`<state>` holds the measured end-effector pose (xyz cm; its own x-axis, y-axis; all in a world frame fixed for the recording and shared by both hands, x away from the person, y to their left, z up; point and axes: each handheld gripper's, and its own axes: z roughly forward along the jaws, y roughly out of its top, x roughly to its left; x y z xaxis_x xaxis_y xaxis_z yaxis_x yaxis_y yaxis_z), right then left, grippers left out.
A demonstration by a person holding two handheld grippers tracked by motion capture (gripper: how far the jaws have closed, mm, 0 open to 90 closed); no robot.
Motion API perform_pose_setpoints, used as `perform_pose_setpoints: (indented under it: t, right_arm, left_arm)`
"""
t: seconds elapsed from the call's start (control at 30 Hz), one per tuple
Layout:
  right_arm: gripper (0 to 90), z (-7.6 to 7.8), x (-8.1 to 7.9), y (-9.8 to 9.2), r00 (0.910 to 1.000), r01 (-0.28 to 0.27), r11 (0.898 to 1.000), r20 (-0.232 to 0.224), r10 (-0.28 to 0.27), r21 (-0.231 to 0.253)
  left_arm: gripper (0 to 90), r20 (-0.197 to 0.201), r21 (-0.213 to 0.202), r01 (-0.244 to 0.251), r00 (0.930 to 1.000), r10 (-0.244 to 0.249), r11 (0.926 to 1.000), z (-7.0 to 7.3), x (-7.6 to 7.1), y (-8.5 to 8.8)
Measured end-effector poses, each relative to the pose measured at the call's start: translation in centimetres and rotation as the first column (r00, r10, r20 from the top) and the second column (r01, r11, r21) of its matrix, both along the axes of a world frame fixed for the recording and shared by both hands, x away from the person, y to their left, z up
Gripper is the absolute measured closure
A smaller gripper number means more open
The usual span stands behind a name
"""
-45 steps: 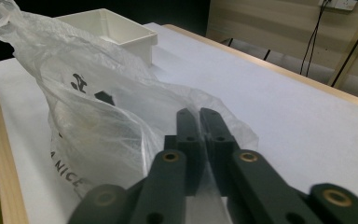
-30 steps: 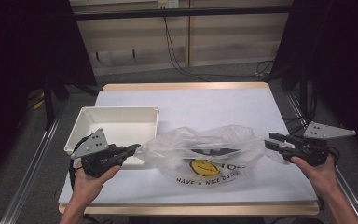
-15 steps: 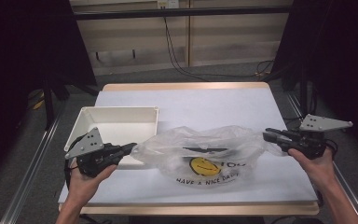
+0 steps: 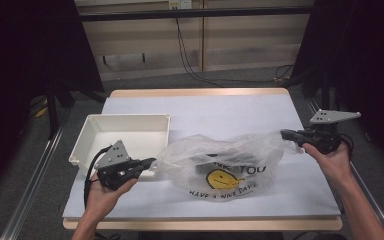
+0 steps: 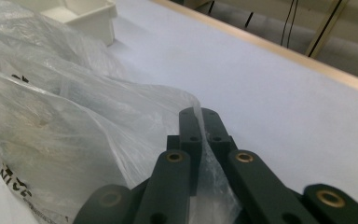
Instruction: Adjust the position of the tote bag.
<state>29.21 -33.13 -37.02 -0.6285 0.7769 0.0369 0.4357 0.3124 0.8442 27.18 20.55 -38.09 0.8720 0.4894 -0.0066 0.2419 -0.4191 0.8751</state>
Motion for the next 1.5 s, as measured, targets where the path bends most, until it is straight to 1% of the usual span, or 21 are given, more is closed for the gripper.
perform_pose_setpoints:
  t: [0.07, 0.1, 0.17, 0.3, 0.37, 0.4, 0.47, 0.5, 0.6, 0.63, 0.7, 0.93, 1.03, 1.07, 1.13, 1.17, 1.2, 1.3, 1.33, 1.4, 1.5]
  right_arm:
    - [90.0, -1.0, 0.3, -0.1, 0.9998, 0.001, 1.000, -0.020, -0.001, 0.014]
    - [90.0, -1.5, 0.4, -0.1, 0.9996, -0.002, 1.000, -0.028, 0.002, 0.008]
    - [90.0, -2.3, 0.4, 0.0, 0.9992, -0.001, 1.000, -0.041, 0.000, -0.015]
    - [90.0, -3.7, 0.2, -0.4, 0.9982, -0.002, 1.000, -0.060, 0.001, -0.016]
    - [90.0, -4.4, 0.2, -0.6, 0.9979, -0.003, 1.000, -0.064, 0.003, -0.015]
    - [90.0, -4.8, 0.2, -0.6, 0.9977, 0.000, 1.000, -0.067, -0.002, -0.021]
    - [90.0, -5.7, 0.2, -0.5, 0.9973, 0.007, 0.999, -0.073, -0.010, -0.043]
    - [90.0, -6.2, 0.2, -0.5, 0.9970, 0.014, 0.999, -0.075, -0.018, -0.051]
    - [90.0, -7.6, 0.1, -1.0, 0.9964, 0.029, 0.999, -0.078, -0.031, -0.018]
    - [90.0, -8.0, 0.1, -1.1, 0.9966, 0.021, 1.000, -0.080, -0.022, -0.019]
    - [90.0, -8.6, 0.1, -1.2, 0.9954, 0.016, 0.999, -0.094, -0.019, -0.029]
    - [90.0, -10.2, 0.2, -0.5, 0.9916, -0.005, 0.997, -0.130, -0.005, -0.075]
    - [90.0, -10.6, 0.4, -0.4, 0.9889, -0.012, 0.997, -0.148, 0.001, -0.071]
    - [90.0, -10.7, 0.4, -0.3, 0.9885, -0.011, 0.997, -0.151, -0.001, -0.080]
    - [90.0, -11.1, 0.5, -0.1, 0.9863, -0.017, 0.996, -0.165, 0.002, -0.092]
    - [90.0, -11.2, 0.5, 0.0, 0.9846, -0.017, 0.995, -0.175, -0.001, -0.102]
    - [90.0, -11.3, 0.5, 0.2, 0.9847, -0.020, 0.993, -0.174, 0.000, -0.112]
    - [90.0, -11.3, 0.4, 0.3, 0.9855, -0.014, 0.993, -0.170, -0.007, -0.121]
    - [90.0, -11.4, 0.4, 0.2, 0.9856, -0.015, 0.994, -0.169, -0.004, -0.112]
    - [89.7, -11.4, 0.3, 0.1, 0.9871, -0.019, 0.994, -0.160, 0.002, -0.106]
    - [85.9, -11.4, 0.3, 0.2, 0.9892, -0.014, 0.994, -0.146, -0.003, -0.113]
  left_arm:
    - [90.0, -0.011, 0.000, -0.004, 0.9999, 0.004, 1.0000, -0.5, 0.2, 0.0]
    - [90.0, -0.023, 0.025, -0.005, 0.9997, 0.006, 0.9997, -1.3, 0.4, -0.2]
    - [90.0, -0.030, 0.036, -0.003, 0.9995, 0.004, 0.9994, -1.7, 0.4, -0.4]
    - [90.0, -0.066, 0.059, 0.017, 0.9977, -0.013, 0.9981, -3.1, 0.0, -1.0]
    - [90.0, -0.069, 0.087, 0.017, 0.9975, -0.011, 0.9961, -3.8, -0.3, -1.5]
    - [90.0, -0.061, 0.120, 0.019, 0.9981, -0.012, 0.9926, -4.2, -0.3, -1.8]
    - [90.0, -0.079, 0.148, 0.033, 0.9966, -0.021, 0.9884, -4.9, -0.4, -2.4]
    - [90.0, -0.083, 0.156, 0.033, 0.9963, -0.020, 0.9873, -5.3, -0.4, -2.6]
    - [90.0, -0.125, 0.155, 0.053, 0.9916, -0.033, 0.9864, -6.5, -0.2, -2.9]
    - [90.0, -0.132, 0.178, 0.061, 0.9905, -0.038, 0.9822, -6.9, -0.2, -3.1]
    - [90.0, -0.142, 0.200, 0.073, 0.9889, -0.045, 0.9770, -7.6, -0.2, -3.5]
    - [90.0, -0.172, 0.246, 0.084, 0.9842, -0.042, 0.9657, -9.3, 0.5, -4.2]
    - [90.0, -0.173, 0.244, 0.089, 0.9838, -0.047, 0.9658, -9.4, 0.6, -4.3]
    - [90.0, -0.170, 0.238, 0.078, 0.9847, -0.038, 0.9682, -9.5, 0.5, -4.3]
    - [90.0, -0.167, 0.249, 0.080, 0.9853, -0.038, 0.9653, -9.5, 0.5, -4.3]
    - [90.0, -0.163, 0.242, 0.069, 0.9862, -0.029, 0.9679, -9.5, 0.4, -4.5]
    - [90.0, -0.155, 0.261, 0.077, 0.9873, -0.037, 0.9622, -9.5, 0.4, -4.5]
    - [90.0, -0.170, 0.251, 0.074, 0.9850, -0.031, 0.9651, -9.5, 0.5, -4.3]
    - [90.0, -0.175, 0.230, 0.074, 0.9839, -0.033, 0.9704, -9.6, 0.5, -4.3]
    - [90.0, -0.178, 0.231, 0.079, 0.9833, -0.038, 0.9697, -9.6, 0.6, -4.2]
    - [89.8, -0.189, 0.216, 0.077, 0.9814, -0.036, 0.9734, -9.6, 0.7, -4.0]
